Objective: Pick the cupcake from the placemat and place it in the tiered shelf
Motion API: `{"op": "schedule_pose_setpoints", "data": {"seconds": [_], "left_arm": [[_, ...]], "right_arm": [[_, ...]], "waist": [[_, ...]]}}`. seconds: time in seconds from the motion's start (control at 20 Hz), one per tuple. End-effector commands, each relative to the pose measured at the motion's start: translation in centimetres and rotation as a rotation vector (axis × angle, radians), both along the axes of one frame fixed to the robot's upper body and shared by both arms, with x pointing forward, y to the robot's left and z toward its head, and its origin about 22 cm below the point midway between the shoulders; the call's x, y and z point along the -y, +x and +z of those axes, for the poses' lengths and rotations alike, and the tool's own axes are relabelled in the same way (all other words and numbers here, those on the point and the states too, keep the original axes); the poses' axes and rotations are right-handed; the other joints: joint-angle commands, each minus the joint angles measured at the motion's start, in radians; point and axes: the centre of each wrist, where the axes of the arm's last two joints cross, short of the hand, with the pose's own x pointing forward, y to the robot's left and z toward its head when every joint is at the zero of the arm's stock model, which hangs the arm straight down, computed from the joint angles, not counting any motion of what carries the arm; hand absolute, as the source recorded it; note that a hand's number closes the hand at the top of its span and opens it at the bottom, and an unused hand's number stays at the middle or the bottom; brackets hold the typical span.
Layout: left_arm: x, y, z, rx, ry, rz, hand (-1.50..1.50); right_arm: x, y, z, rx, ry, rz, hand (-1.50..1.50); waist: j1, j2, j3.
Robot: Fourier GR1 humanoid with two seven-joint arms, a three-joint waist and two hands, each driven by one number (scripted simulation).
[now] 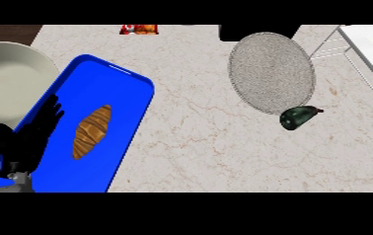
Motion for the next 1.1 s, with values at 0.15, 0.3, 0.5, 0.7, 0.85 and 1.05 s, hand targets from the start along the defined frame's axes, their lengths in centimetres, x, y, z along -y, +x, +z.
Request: {"op": "schedule_pose_setpoints", "data": {"seconds": [0.15,0.3,0.5,0.7,0.85,1.05], "left_arm": [[0.7,1.3,-0.3,0.008,0.014,0.002,0.0],[0.4,0.0,0.9,-0.012,-0.018,-0.021,0.0],[0.5,-0.4,0.8,-0.005,0.0,-0.011,0.0],[-0.7,0.8,0.5,0.004,-0.017,-0.009,0.0],[-0.2,-0.3,0.4,-0.01,0.004,-0.017,0.0],[0.9,-0.3,0.1,0.003,0.014,-0.007,0.0]], "right_arm": [[3.1,1.1,-5.6,0.06,0.079,-0.05,1.5],[4.9,-0.1,-4.6,0.129,0.085,-0.154,1.5],[8.5,-1.4,-6.3,0.053,0.094,-0.167,-1.5],[8.5,-0.5,-6.2,-0.007,0.082,-0.132,-1.5],[10.6,-1.1,-6.7,0.092,0.091,-0.112,-1.5],[8.5,-1.7,-5.9,0.204,0.101,-0.071,-1.5]], "waist": [[0.0,0.003,0.0],[0.007,0.001,0.001],[0.001,0.0,0.001],[0.002,0.002,0.0],[0.01,0.003,0.001],[0.0,-0.001,0.0]]}}
